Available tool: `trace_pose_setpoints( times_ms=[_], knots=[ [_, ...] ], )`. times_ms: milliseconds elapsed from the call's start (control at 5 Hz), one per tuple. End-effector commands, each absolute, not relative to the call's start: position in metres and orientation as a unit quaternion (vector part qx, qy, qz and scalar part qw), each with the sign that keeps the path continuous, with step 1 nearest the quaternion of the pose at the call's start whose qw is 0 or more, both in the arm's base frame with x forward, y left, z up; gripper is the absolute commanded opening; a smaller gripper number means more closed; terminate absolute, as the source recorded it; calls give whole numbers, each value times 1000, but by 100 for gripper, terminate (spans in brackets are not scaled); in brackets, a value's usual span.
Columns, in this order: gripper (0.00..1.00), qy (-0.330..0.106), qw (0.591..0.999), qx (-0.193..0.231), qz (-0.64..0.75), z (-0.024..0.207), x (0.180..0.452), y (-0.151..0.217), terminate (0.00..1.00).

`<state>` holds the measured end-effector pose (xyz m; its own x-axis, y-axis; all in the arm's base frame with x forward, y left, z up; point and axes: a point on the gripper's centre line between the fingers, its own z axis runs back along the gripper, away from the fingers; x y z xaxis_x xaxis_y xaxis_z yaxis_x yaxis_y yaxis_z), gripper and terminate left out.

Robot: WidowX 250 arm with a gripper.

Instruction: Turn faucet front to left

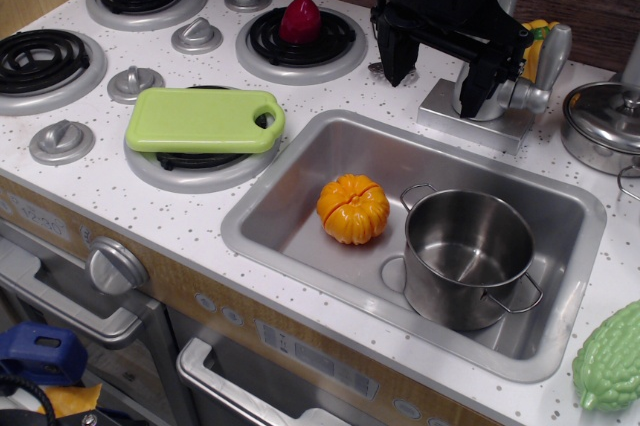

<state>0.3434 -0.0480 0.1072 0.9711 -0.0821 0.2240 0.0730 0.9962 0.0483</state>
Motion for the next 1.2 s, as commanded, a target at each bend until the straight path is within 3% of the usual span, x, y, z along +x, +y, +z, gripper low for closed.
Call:
trace_pose_setpoints(
  times_ms=[0, 400, 1000],
  knots=[
    [100, -114, 993, 20, -39, 107, 343, -48, 0],
    [100, -128, 992, 6, 0, 117, 341, -81, 0],
    [100, -173, 985, -9, 3, 126, 360, -117, 0]
  ],
)
